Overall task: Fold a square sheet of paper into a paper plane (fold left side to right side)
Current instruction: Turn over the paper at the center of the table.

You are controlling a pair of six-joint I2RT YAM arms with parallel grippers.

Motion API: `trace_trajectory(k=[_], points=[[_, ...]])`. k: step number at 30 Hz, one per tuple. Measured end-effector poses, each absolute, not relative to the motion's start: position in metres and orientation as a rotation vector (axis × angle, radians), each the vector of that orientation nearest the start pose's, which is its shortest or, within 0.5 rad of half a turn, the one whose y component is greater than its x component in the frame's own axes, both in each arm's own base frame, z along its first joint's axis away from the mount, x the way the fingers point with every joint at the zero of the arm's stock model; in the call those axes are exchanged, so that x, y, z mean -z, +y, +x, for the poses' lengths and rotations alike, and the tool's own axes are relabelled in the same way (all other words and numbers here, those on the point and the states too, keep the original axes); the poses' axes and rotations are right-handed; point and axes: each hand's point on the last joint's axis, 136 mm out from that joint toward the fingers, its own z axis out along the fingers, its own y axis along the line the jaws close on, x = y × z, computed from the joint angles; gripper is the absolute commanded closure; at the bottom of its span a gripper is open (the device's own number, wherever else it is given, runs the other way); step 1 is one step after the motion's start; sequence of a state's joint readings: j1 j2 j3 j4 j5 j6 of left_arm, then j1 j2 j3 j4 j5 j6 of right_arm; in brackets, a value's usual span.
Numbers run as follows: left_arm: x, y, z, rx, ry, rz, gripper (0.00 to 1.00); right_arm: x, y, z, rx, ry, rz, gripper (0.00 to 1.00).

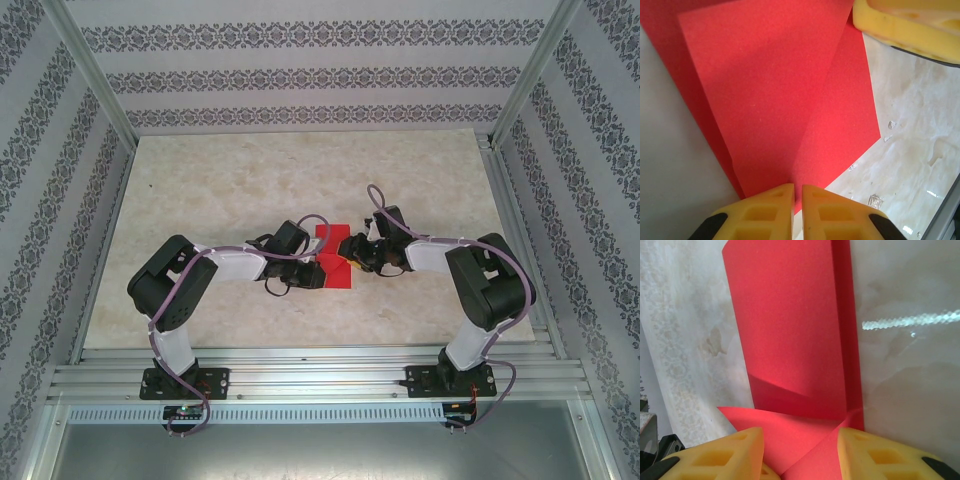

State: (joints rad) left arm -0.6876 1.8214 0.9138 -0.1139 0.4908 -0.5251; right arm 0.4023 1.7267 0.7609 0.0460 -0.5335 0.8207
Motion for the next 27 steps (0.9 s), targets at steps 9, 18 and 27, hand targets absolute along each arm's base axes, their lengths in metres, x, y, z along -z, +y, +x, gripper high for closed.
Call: trace_trajectory(k=[9, 18, 27], points=[[-0.021, -0.317, 0.259, 1.022, 2.763, 0.422, 0.86, -0.028, 0.233, 0.322, -1.14, 2.679, 0.374, 0.56], [-0.021, -0.317, 0.259, 1.021, 2.763, 0.422, 0.86, -0.031, 0.243, 0.337, -1.233, 2.606, 0.44, 0.63], [-0.024, -0.317, 0.26, 1.039, 2.754, 0.413, 0.66, -0.038, 0.245, 0.343, -1.251, 2.565, 0.424, 1.0]])
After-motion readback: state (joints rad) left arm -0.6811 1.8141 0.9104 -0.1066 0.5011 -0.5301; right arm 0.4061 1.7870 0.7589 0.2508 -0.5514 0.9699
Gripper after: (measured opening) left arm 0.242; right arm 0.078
